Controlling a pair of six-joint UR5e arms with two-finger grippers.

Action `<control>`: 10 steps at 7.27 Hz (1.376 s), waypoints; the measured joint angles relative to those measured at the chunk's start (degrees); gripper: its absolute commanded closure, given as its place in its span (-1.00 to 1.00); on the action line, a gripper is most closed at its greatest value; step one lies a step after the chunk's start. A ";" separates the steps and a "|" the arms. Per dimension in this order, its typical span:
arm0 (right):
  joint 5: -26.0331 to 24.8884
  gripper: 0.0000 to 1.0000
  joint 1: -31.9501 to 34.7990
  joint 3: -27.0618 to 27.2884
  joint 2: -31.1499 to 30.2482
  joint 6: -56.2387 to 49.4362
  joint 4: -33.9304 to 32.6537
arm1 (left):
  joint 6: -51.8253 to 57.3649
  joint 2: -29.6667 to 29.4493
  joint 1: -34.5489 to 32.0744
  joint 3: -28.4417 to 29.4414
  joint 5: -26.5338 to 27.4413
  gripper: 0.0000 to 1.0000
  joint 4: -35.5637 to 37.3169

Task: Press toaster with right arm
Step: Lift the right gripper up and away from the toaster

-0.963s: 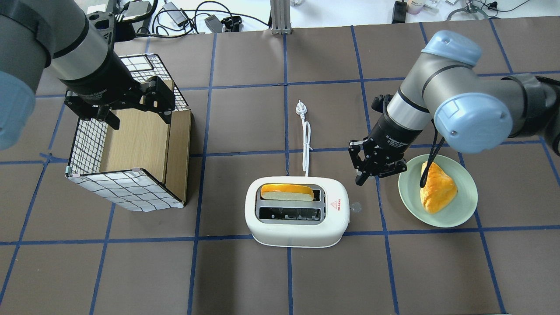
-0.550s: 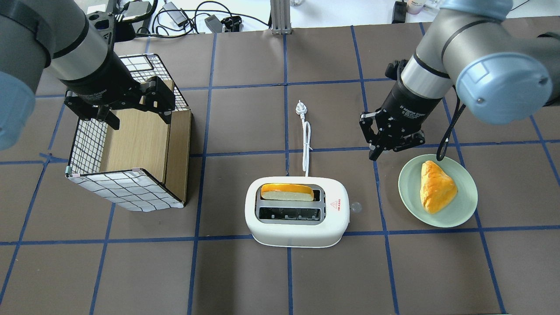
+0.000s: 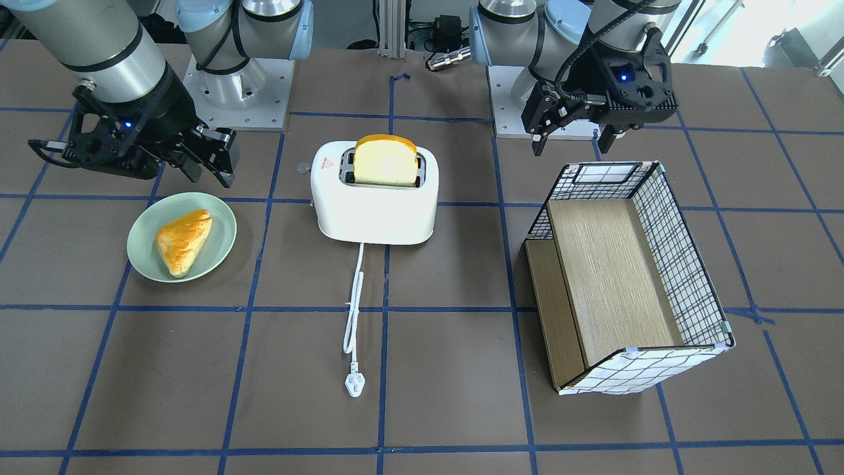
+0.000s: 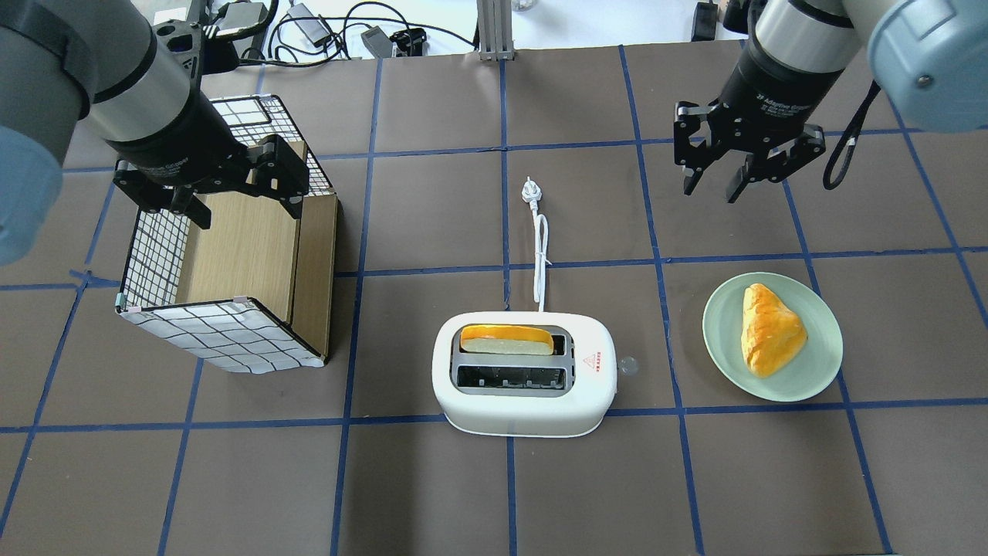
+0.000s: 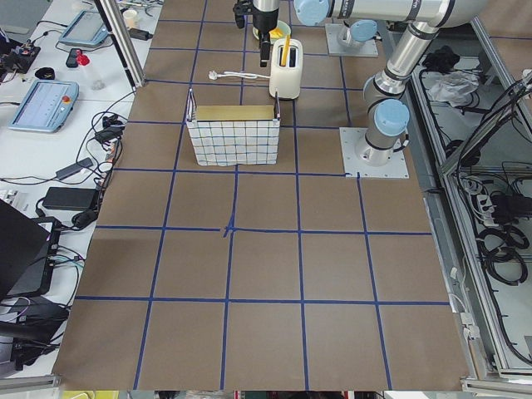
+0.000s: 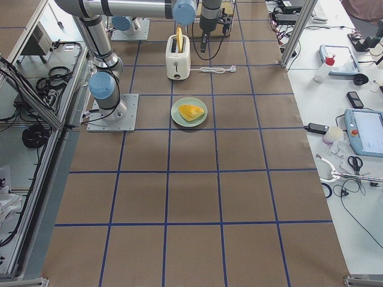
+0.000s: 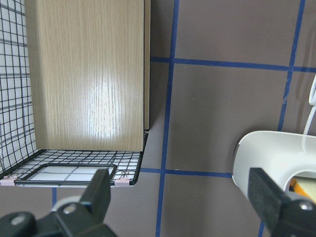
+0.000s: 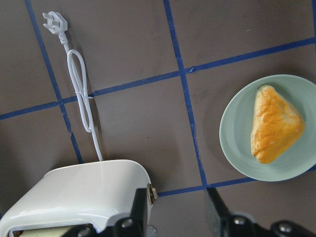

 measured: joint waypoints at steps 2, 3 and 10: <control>-2.25 -1.00 0.00 -2.17 0.13 -5.55 -2.84 | 0.00 0.00 0.00 0.00 0.00 -1.00 -0.01; -3.33 -1.00 -0.05 -3.39 0.29 -8.88 -4.19 | 0.00 0.00 0.00 0.00 0.00 -1.00 -0.01; -8.46 -1.00 0.02 -10.27 2.38 -19.29 2.78 | 0.00 0.00 0.00 0.00 0.00 -1.00 -0.03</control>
